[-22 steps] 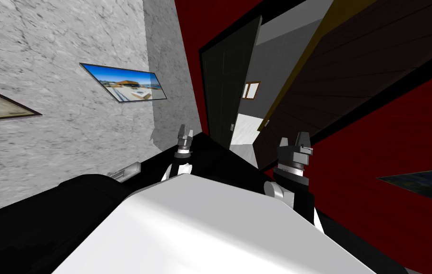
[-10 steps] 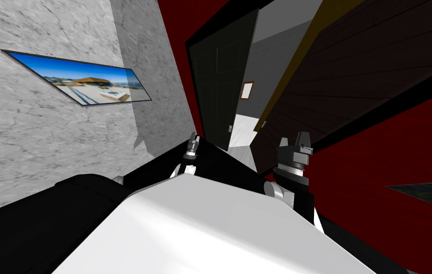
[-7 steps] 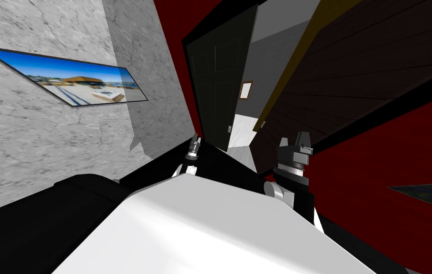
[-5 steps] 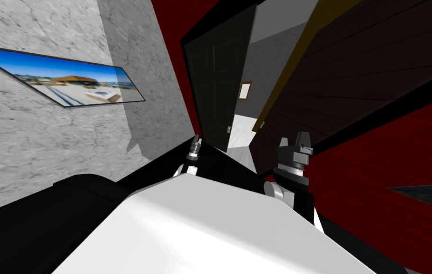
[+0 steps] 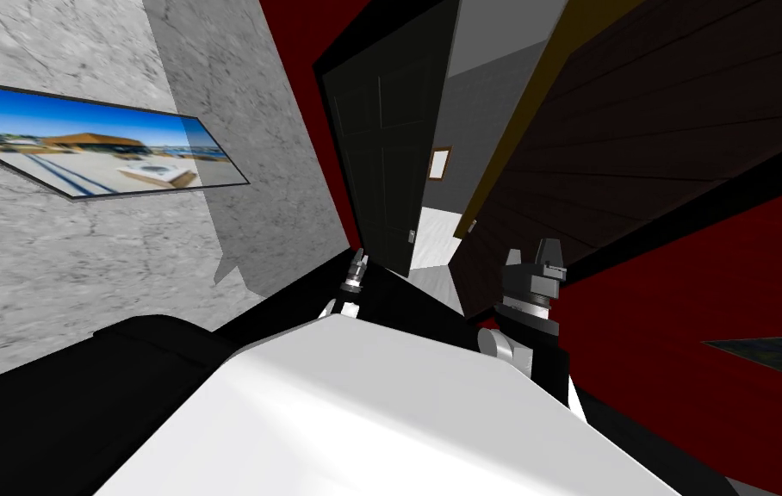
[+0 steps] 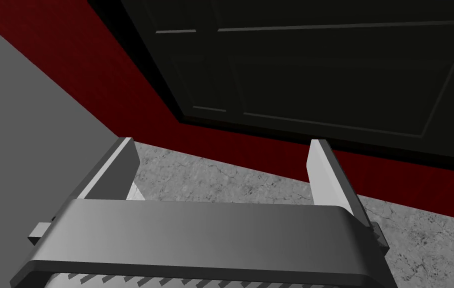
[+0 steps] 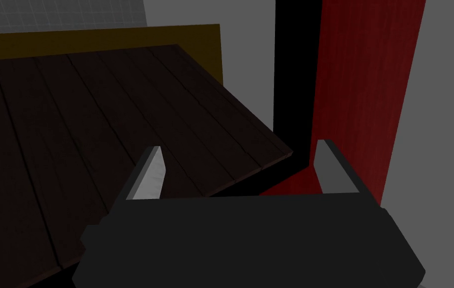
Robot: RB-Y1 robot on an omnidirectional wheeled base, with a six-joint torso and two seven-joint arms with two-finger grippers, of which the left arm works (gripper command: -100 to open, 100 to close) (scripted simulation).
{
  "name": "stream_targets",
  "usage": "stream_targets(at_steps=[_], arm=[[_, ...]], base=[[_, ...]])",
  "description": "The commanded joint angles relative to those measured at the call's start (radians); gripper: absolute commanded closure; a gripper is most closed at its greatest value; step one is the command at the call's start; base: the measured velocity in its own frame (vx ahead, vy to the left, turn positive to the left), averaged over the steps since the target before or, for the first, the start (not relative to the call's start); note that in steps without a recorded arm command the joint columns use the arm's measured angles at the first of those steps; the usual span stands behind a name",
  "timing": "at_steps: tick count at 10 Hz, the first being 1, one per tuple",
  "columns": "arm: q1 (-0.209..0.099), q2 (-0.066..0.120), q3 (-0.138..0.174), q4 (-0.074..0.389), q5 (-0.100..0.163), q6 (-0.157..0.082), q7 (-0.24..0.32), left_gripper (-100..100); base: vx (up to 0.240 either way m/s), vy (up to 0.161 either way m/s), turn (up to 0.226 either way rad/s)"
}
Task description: Push the door open
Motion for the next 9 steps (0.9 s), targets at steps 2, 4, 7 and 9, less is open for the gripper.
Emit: stream_targets(at_steps=[2,4,7,9], arm=[[-0.020,0.001,-0.011,0.064,0.000,-0.013,0.001,-100],[-0.032,0.003,-0.019,0.110,0.001,-0.021,0.003,-100],[-0.050,0.004,-0.032,0.179,0.002,-0.034,0.006,-100],[-0.063,0.004,-0.040,0.225,0.003,-0.042,0.007,-100]], base=[[0.097,0.006,-0.063],[0.108,0.013,-0.059],[0.093,0.013,-0.062],[0.101,0.012,-0.069]])
